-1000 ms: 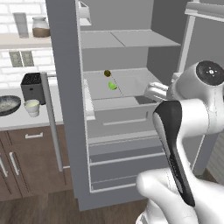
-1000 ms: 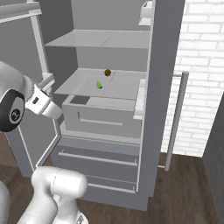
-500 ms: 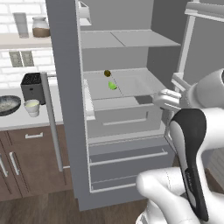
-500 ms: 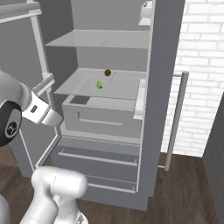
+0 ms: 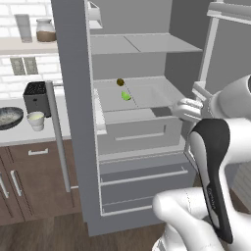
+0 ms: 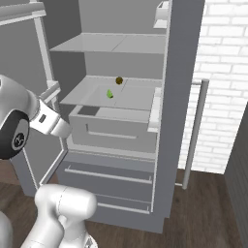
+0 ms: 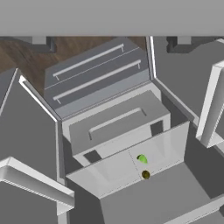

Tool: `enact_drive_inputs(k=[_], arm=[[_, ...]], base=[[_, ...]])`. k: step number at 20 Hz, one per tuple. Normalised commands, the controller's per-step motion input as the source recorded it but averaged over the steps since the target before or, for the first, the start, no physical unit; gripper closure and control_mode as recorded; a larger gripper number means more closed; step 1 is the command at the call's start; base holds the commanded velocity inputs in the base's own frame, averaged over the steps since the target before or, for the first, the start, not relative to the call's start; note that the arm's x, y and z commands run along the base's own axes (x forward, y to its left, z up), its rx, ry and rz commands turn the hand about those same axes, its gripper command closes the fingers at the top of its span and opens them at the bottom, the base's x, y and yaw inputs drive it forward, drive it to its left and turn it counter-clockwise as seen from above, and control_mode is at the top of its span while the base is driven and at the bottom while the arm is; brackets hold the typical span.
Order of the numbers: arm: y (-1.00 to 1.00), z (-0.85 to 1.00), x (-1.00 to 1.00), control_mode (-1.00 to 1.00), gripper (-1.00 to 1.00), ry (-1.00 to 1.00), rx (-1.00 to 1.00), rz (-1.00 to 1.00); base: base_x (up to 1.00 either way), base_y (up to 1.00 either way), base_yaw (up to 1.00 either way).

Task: Grab a lemon wedge from the fridge and one ice cube from the ice bowl, and put them in the glass of lemonade.

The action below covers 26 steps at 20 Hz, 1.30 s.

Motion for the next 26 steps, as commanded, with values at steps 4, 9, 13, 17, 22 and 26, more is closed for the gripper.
enact_drive_inputs(k=[4, 9, 13, 17, 22, 26], arm=[[-0.03, 0.00, 0.21, -1.00, -1.00, 0.01, 0.00, 0.01], [0.06, 0.00, 0.00, -1.00, -1.00, 0.00, 0.00, 0.00], [0.03, 0.00, 0.01, -1.00, -1.00, 0.00, 0.00, 0.00], [0.00, 0.00, 0.00, -1.00, -1.00, 0.00, 0.00, 0.00], [0.00, 0.00, 0.00, 1.00, -1.00, 0.00, 0.00, 0.00], [0.00, 0.00, 0.00, 1.00, -1.00, 0.00, 0.00, 0.00]], base=[[0.00, 0.00, 0.00], [0.00, 0.00, 0.00], [0.00, 0.00, 0.00], [0.00, 0.00, 0.00], [0.32, 0.00, 0.00], [0.88, 0.00, 0.04]])
